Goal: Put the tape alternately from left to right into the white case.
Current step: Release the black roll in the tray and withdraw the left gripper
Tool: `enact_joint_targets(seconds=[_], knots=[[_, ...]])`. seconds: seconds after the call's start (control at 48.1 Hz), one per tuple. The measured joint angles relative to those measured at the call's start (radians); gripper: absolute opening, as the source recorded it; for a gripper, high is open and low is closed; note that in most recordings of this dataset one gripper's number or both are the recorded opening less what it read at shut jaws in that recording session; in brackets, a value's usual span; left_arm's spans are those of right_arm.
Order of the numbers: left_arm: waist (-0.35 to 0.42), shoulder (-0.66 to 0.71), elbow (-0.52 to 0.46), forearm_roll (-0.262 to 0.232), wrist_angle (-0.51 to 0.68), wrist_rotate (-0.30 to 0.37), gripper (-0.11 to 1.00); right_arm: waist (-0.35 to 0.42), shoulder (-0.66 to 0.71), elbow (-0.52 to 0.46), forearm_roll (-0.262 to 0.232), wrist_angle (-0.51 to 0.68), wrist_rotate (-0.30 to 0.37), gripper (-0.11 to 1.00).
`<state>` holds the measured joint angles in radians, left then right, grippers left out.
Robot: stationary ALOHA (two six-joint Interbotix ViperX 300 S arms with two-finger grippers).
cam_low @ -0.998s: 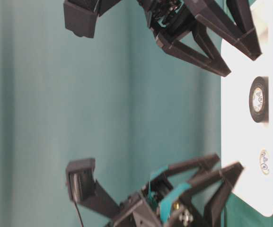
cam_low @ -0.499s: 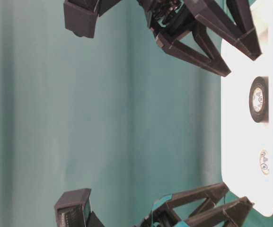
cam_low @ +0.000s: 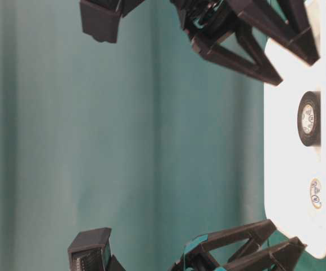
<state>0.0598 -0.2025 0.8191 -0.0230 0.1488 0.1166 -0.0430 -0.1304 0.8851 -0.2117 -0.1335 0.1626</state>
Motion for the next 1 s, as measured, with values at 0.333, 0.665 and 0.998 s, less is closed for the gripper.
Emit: enact_joint_targets(seconds=[0.333,0.665,0.998], knots=[[0.000,-0.002,0.003,0.000,0.002,0.000,0.98,0.061,-0.054,0.064,-0.002,0.032,0.074,0.70],[0.000,0.000,0.002,-0.002,0.000,0.000,0.98,0.075,-0.147,0.147,0.000,0.121,0.190,0.70],[0.000,-0.002,0.002,0.000,-0.008,0.000,0.98,0.077,-0.207,0.169,-0.002,0.189,0.195,0.70]])
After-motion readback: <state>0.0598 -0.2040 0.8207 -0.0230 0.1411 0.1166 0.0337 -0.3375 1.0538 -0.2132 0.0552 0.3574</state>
